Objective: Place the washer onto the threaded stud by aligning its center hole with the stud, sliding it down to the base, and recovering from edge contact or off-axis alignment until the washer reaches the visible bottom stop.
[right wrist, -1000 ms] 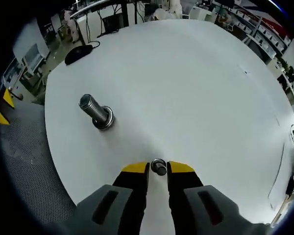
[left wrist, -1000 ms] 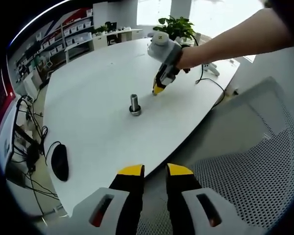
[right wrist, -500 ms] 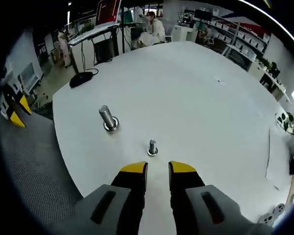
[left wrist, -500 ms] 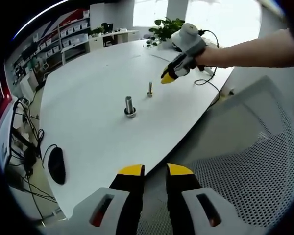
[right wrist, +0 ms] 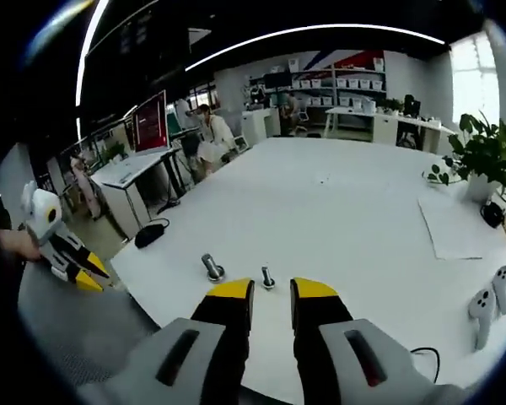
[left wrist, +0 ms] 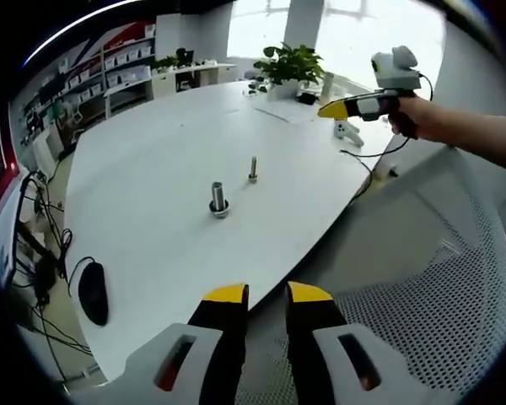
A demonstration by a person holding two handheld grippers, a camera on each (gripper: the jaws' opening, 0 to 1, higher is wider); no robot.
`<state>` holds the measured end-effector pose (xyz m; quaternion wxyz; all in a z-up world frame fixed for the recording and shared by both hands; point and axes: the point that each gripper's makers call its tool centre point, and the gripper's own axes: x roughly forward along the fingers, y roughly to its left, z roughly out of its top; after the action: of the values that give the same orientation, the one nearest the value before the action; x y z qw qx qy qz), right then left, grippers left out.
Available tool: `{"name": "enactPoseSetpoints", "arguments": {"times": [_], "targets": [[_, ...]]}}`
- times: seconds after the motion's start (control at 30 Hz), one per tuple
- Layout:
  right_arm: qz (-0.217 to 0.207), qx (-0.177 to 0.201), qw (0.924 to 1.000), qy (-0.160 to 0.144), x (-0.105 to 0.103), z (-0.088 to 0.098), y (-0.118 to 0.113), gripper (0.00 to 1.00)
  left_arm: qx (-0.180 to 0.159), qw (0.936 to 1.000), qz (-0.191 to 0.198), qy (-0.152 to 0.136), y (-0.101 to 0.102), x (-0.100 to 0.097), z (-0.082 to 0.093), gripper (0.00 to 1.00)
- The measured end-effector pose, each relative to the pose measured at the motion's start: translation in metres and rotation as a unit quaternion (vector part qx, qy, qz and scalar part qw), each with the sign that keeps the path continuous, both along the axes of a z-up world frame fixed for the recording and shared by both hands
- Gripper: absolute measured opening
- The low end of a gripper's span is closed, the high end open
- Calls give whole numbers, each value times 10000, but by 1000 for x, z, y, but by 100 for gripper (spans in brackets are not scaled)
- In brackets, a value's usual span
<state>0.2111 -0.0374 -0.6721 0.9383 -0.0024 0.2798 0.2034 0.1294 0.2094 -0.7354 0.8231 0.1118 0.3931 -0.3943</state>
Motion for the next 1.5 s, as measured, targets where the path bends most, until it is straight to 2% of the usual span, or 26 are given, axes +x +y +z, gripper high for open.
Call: {"name": "enactPoseSetpoints", "arguments": {"times": [0.3, 0.37, 0.43, 0.53, 0.63, 0.67, 0.77, 0.9, 1.0, 1.1, 1.17, 1.27, 1.5], "targets": [[-346, 305, 9989, -73, -39, 17, -6, 25, -282, 9992, 212, -212, 1, 9, 12, 15], [-455, 188, 9988, -17, -43, 9, -9, 25, -412, 9983, 297, -275, -1, 12, 17, 17], [-540, -40, 9985, -98, -45, 5, -14, 26, -446, 9982, 280, -295, -1, 13, 18, 17], [-417, -139, 9989, -184, -43, 5, -4, 27, -433, 9983, 267, -278, -2, 12, 16, 17], [-145, -376, 9991, -99, -42, -7, -4, 27, -403, 9983, 293, -305, -2, 13, 16, 17], [-43, -448, 9990, 21, -43, -12, -4, 27, -428, 9981, 332, -299, -2, 15, 17, 17], [-95, -286, 9994, 158, -42, -17, -6, 29, -415, 9976, 400, -379, -1, 19, 20, 17], [-110, -247, 9996, 51, -41, -14, -4, 32, -345, 9972, 526, -411, 4, 22, 18, 17], [162, -335, 9986, 380, -48, -27, 2, 32, -254, 9977, 543, -318, 5, 21, 14, 17], [170, -352, 9987, 334, -49, -26, 1, 32, -219, 9973, 592, -368, 7, 22, 14, 17], [151, -210, 9992, 304, -48, -24, 1, 32, -227, 9966, 702, -368, 10, 24, 15, 18], [159, -268, 9991, 278, -48, -24, 1, 32, -237, 9952, 888, -336, 15, 27, 14, 19], [470, -273, 9980, 329, -54, -26, 12, 31, -274, 9938, 976, -456, 16, 30, 19, 19]]}}
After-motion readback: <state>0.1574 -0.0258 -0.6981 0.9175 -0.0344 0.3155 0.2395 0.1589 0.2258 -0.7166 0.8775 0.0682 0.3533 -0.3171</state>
